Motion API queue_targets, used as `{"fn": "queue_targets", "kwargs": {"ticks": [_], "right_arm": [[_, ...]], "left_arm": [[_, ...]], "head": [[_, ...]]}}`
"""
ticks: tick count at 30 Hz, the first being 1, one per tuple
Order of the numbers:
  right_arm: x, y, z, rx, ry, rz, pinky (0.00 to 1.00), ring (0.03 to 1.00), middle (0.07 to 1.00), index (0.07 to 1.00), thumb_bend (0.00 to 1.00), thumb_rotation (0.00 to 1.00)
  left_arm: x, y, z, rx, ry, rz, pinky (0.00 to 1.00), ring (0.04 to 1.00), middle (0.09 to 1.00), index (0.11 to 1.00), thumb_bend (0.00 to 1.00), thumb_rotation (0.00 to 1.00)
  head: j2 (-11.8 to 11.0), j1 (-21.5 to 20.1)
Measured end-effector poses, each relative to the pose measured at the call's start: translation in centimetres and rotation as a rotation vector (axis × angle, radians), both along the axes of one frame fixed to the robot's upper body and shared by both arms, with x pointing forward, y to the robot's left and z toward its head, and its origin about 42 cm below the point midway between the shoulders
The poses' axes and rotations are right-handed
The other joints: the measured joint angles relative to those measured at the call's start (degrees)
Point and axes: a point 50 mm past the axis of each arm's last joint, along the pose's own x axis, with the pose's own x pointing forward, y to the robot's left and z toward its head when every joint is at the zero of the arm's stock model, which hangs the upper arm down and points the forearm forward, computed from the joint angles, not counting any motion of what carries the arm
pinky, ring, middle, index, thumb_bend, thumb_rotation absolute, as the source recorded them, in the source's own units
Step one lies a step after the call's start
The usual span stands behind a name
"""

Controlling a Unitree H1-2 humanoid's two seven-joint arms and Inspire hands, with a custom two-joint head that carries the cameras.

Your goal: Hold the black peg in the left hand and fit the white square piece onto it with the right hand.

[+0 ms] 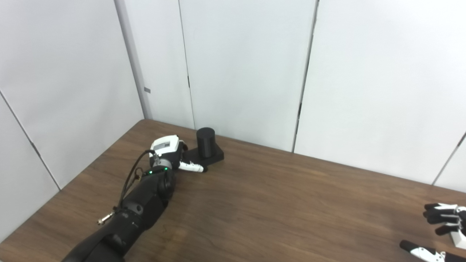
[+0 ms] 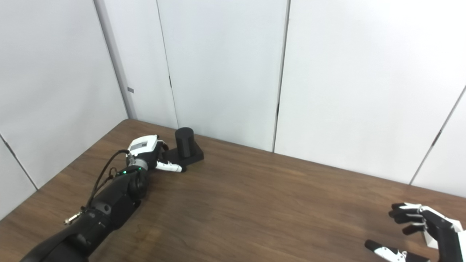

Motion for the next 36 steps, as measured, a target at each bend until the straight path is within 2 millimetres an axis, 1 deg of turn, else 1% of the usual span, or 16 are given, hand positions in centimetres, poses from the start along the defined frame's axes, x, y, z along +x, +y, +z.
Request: {"fn": "queue_targets", "kwargs": {"ticks": [1,2,3,4,7,8,9,10,11,13,18,23,26,29,36], "right_arm": [[0.0,0.0,0.0,0.001,0.000,-0.001,0.43,0.549,0.632,0.488,0.50,0.11],[0.0,-0.1,0.0,0.001,0.000,-0.002,0.43,0.549,0.633,0.488,0.50,0.11],[0.0,-0.1,0.0,0.001,0.000,-0.002,0.43,0.549,0.633,0.488,0.50,0.11],[0.0,-0.1,0.0,0.001,-0.001,-0.003,0.43,0.551,0.633,0.488,0.50,0.11],[0.0,-0.1,0.0,0.001,-0.001,-0.004,0.42,0.550,0.633,0.488,0.50,0.11],[0.0,-0.1,0.0,0.001,-0.001,-0.004,0.43,0.549,0.633,0.488,0.50,0.11],[0.0,-0.1,0.0,0.001,-0.001,-0.005,0.43,0.548,0.631,0.488,0.50,0.11],[0.0,-0.2,0.0,0.001,-0.001,-0.006,0.43,0.548,0.631,0.488,0.50,0.11],[0.0,-0.2,0.0,0.001,-0.001,-0.006,0.43,0.548,0.630,0.488,0.50,0.11],[0.0,-0.2,0.0,0.002,-0.001,-0.006,0.43,0.548,0.630,0.488,0.50,0.11],[0.0,-0.2,0.0,0.001,-0.001,-0.005,0.43,0.550,0.635,0.488,0.50,0.11],[0.0,-0.2,0.0,0.001,0.001,-0.006,0.43,0.545,0.630,0.488,0.50,0.11],[0.0,-0.2,0.0,0.001,0.001,-0.005,0.43,0.543,0.631,0.488,0.50,0.11],[0.0,-0.1,0.0,0.002,0.002,-0.005,0.43,0.549,0.636,0.488,0.50,0.11],[0.1,-0.1,-0.1,0.004,0.003,-0.006,0.43,0.555,0.637,0.488,0.50,0.11]], "left_arm": [[0.0,0.0,0.0,-0.005,-0.002,-0.003,0.95,1.000,0.956,0.673,0.88,0.46],[0.1,-0.1,0.1,-0.013,-0.007,-0.015,0.92,0.998,0.930,0.639,0.85,0.44],[0.2,-0.2,0.3,-0.022,-0.014,-0.029,0.91,0.997,0.917,0.622,0.84,0.43],[0.3,-0.3,0.3,-0.033,-0.018,-0.042,0.90,0.999,0.905,0.593,0.82,0.40],[0.4,-0.6,0.3,-0.061,-0.030,-0.078,0.92,1.000,0.879,0.525,0.80,0.34],[0.4,-0.7,0.3,-0.072,-0.034,-0.089,0.91,0.991,0.865,0.508,0.80,0.32],[0.3,-0.8,0.2,-0.073,-0.034,-0.107,0.87,0.973,0.849,0.509,0.79,0.31],[0.3,-1.1,0.1,-0.067,-0.031,-0.123,0.85,0.962,0.840,0.497,0.66,0.19],[0.4,-1.3,0.0,-0.058,-0.028,-0.142,0.84,0.954,0.835,0.488,0.58,0.12],[0.4,-1.5,0.0,-0.041,-0.019,-0.178,0.84,0.944,0.832,0.482,0.54,0.08],[0.6,-1.7,0.1,-0.047,0.002,-0.232,0.84,0.919,0.833,0.480,0.52,0.06],[0.6,-1.8,0.3,-0.027,0.008,-0.270,0.79,0.906,0.822,0.483,0.52,0.06],[0.4,-2.3,0.4,-0.018,0.019,-0.310,0.84,0.930,0.840,0.484,0.52,0.06],[-0.1,-2.9,0.3,-0.032,0.018,-0.352,0.86,0.935,0.838,0.485,0.52,0.06],[-1.9,-5.1,-0.1,-0.073,-0.017,-0.452,0.88,0.945,0.843,0.486,0.52,0.06]], "head": [[0.00,0.00],[0.00,0.00],[0.00,0.00],[0.00,0.00],[0.44,0.00],[0.44,0.09],[0.44,0.09],[0.53,0.17],[0.61,0.18],[0.62,0.18],[0.70,0.18],[0.88,-0.53],[0.97,-0.97],[1.14,-1.49],[1.67,-2.37]]}}
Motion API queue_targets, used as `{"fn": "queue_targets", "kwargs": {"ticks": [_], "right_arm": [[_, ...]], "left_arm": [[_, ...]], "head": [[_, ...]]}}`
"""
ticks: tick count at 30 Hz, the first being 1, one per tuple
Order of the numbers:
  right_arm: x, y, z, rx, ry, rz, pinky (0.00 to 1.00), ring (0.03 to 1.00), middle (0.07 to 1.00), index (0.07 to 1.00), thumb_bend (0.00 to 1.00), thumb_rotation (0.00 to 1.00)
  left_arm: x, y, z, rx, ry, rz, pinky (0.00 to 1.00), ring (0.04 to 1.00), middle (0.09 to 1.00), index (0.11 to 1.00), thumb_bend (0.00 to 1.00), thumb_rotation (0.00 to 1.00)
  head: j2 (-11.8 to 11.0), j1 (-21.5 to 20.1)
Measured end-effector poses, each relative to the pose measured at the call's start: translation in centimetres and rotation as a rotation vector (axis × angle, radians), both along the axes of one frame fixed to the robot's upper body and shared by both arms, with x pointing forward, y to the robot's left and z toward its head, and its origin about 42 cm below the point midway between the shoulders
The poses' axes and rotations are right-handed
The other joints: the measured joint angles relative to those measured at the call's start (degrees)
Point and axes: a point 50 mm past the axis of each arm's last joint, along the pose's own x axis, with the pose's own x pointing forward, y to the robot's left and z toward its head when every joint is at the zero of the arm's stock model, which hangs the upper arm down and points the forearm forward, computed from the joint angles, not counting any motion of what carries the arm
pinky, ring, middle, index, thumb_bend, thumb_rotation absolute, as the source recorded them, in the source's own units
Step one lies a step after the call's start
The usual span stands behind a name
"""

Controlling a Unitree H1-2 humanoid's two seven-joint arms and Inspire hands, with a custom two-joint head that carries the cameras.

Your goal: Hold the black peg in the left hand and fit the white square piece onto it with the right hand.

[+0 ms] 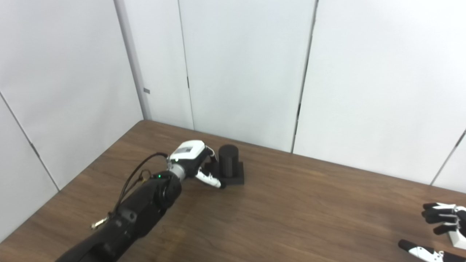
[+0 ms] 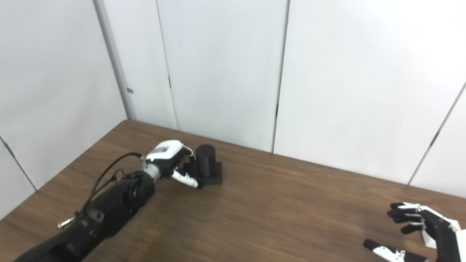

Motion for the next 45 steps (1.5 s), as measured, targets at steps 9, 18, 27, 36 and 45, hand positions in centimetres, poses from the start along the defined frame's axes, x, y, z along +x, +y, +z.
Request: {"fn": "queue_targets", "kwargs": {"ticks": [9,18,27,36,45], "right_arm": [[0.1,0.0,-0.3,0.020,0.011,0.003,0.45,0.567,0.656,0.489,0.50,0.11],[0.5,0.0,-1.0,0.011,0.035,-0.002,0.47,0.584,0.681,0.492,0.50,0.11],[1.0,0.1,-2.4,-0.013,0.050,-0.006,0.47,0.588,0.679,0.494,0.50,0.11],[1.4,0.6,-2.5,-0.013,0.046,-0.004,0.46,0.572,0.676,0.495,0.50,0.12],[1.8,1.1,-2.1,-0.034,0.036,-0.003,0.47,0.577,0.676,0.495,0.50,0.12]], "left_arm": [[-1.2,-2.5,-0.2,-0.004,-0.027,-0.190,0.81,0.902,0.833,0.487,0.52,0.07],[-2.6,-4.8,-0.2,-0.008,-0.018,-0.343,0.84,0.910,0.837,0.489,0.52,0.06],[-3.6,-8.0,-0.6,-0.032,-0.036,-0.488,0.77,0.874,0.819,0.488,0.52,0.06],[-4.3,-12.0,-1.4,-0.092,-0.037,-0.607,0.79,0.880,0.827,0.489,0.52,0.06],[-4.3,-15.9,-1.6,-0.058,-0.049,-0.778,0.81,0.900,0.831,0.490,0.52,0.07]], "head": [[1.84,-3.34],[4.22,-10.10],[5.62,-14.77],[7.56,-18.98],[8.26,-22.31]]}}
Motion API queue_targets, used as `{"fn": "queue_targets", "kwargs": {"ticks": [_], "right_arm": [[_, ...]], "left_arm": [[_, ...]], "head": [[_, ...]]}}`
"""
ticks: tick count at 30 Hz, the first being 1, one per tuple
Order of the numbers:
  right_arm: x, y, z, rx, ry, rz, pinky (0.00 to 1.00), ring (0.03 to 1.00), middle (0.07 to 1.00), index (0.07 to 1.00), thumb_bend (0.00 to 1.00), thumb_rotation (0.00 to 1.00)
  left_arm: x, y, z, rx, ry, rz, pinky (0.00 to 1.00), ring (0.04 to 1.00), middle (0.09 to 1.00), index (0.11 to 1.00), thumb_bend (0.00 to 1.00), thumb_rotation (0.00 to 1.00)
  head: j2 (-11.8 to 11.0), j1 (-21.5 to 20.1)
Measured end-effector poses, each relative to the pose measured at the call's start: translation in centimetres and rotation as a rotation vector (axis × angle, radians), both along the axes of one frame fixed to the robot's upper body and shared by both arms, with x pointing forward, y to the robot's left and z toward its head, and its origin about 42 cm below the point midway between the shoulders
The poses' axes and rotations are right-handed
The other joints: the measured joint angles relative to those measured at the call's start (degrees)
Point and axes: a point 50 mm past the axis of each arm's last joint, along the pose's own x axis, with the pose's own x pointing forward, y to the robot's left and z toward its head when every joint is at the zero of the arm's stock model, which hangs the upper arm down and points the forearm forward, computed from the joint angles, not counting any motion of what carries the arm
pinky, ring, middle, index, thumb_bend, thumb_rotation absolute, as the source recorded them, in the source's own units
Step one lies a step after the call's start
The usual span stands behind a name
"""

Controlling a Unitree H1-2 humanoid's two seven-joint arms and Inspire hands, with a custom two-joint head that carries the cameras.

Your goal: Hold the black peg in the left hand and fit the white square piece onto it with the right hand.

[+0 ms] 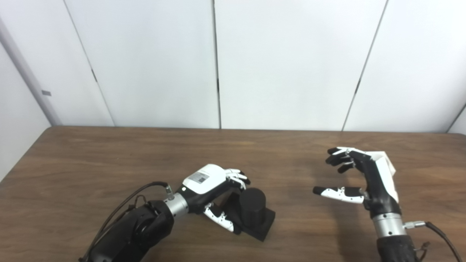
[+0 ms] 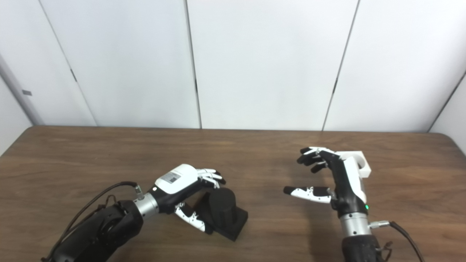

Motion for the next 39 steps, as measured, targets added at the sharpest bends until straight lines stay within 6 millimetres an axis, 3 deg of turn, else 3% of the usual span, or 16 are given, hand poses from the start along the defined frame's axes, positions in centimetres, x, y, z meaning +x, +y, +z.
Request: {"fn": "queue_targets", "kwargs": {"ticks": [4,5,11,12,13,17,21,27,31,39], "right_arm": [[-0.1,0.1,0.3,-0.001,-0.011,0.001,0.46,0.571,0.668,0.494,0.50,0.12],[-0.1,0.1,0.5,-0.002,-0.019,0.002,0.47,0.573,0.668,0.494,0.50,0.12],[-0.4,-1.1,3.4,-0.103,-0.030,0.050,0.53,0.642,0.727,0.497,0.51,0.14],[-0.3,-1.8,4.2,-0.157,-0.001,0.069,0.55,0.675,0.759,0.544,0.55,0.14],[-0.2,-2.5,5.0,-0.210,0.014,0.080,0.58,0.717,0.798,0.675,0.68,0.15],[0.6,-5.6,9.2,-0.506,0.111,0.088,0.59,0.755,0.838,0.758,0.77,0.17],[1.7,-6.7,11.6,-0.736,0.168,0.063,0.67,0.827,0.878,0.804,0.87,0.16],[3.2,-6.8,12.3,-0.990,0.318,0.034,0.80,0.915,0.921,0.827,0.89,0.16],[4.8,-7.4,12.8,-1.061,0.381,-0.007,0.86,0.940,0.931,0.839,0.90,0.14],[7.9,-8.5,11.9,-1.137,0.516,-0.071,0.92,0.977,0.956,0.895,0.88,0.14]], "left_arm": [[0.4,-0.6,0.3,0.046,-0.024,-0.027,0.82,0.901,0.836,0.491,0.52,0.07],[0.5,-0.7,0.4,0.059,-0.031,-0.033,0.82,0.900,0.840,0.491,0.52,0.07],[0.9,-1.0,0.6,0.099,-0.056,-0.052,0.81,0.884,0.840,0.491,0.52,0.07],[0.9,-1.0,0.6,0.101,-0.061,-0.053,0.81,0.884,0.840,0.491,0.52,0.07],[0.9,-1.0,0.5,0.103,-0.062,-0.054,0.82,0.888,0.839,0.491,0.52,0.07],[0.9,-0.6,0.5,0.112,-0.063,-0.053,0.83,0.895,0.841,0.491,0.52,0.07],[0.8,-0.5,0.5,0.115,-0.065,-0.055,0.81,0.884,0.831,0.490,0.52,0.06],[0.7,0.0,0.3,0.100,-0.093,-0.071,0.77,0.849,0.806,0.490,0.52,0.06],[0.5,0.3,0.1,0.090,-0.096,-0.066,0.77,0.840,0.801,0.490,0.52,0.06],[0.3,0.7,0.1,0.080,-0.100,-0.080,0.74,0.822,0.785,0.489,0.52,0.06]], "head": [[-0.09,-1.42],[-0.61,-3.68],[-2.10,-8.87],[-2.72,-10.45],[-3.16,-11.16],[-4.74,-13.36],[-5.89,-16.52],[-8.78,-22.50],[-9.75,-23.56],[-10.55,-24.27]]}}
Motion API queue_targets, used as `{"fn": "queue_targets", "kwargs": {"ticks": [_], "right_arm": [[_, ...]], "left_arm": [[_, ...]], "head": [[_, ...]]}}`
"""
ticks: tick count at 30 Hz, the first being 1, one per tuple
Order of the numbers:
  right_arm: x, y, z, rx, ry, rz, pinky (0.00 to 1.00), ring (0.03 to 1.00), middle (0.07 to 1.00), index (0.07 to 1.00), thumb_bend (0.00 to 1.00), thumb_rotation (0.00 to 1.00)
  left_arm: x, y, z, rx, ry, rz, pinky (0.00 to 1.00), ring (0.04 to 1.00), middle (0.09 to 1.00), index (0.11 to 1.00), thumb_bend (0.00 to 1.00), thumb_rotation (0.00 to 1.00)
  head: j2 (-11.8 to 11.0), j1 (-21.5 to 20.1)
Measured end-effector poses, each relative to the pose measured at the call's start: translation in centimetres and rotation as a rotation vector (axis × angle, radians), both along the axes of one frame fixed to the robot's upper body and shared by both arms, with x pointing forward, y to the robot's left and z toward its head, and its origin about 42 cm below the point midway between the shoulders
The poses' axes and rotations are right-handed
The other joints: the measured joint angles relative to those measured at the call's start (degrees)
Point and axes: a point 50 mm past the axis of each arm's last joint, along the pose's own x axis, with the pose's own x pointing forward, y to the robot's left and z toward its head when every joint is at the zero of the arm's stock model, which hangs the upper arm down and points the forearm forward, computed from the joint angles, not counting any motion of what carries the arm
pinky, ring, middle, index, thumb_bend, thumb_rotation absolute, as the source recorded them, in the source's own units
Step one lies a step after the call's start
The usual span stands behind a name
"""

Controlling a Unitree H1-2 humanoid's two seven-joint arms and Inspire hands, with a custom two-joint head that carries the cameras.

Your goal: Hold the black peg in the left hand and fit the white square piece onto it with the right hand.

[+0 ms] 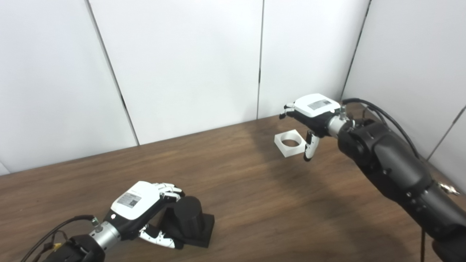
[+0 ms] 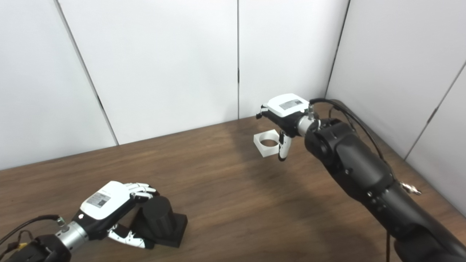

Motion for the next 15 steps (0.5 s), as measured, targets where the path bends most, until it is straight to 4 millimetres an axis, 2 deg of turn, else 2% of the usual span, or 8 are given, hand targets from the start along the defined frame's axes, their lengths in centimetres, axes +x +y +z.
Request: {"fn": "queue_targets", "kwargs": {"ticks": [5,9,15], "right_arm": [[1.5,-0.7,-0.8,-0.027,0.035,-0.048,0.90,0.960,0.950,0.935,0.90,0.13],[2.6,-1.4,-1.5,-0.028,0.046,-0.079,0.90,0.953,0.943,0.927,0.90,0.12],[4.2,-1.3,-2.6,-0.014,0.044,-0.097,0.86,0.926,0.928,0.905,0.89,0.12]], "left_arm": [[-0.1,0.3,-0.1,-0.005,-0.001,0.001,0.75,0.827,0.792,0.489,0.52,0.06],[-0.1,0.3,-0.1,-0.006,-0.001,0.002,0.74,0.824,0.790,0.489,0.52,0.06],[-0.1,0.4,-0.1,-0.010,0.000,0.006,0.74,0.821,0.790,0.489,0.52,0.06]], "head": [[0.18,0.00],[0.35,0.09],[0.53,0.70]]}}
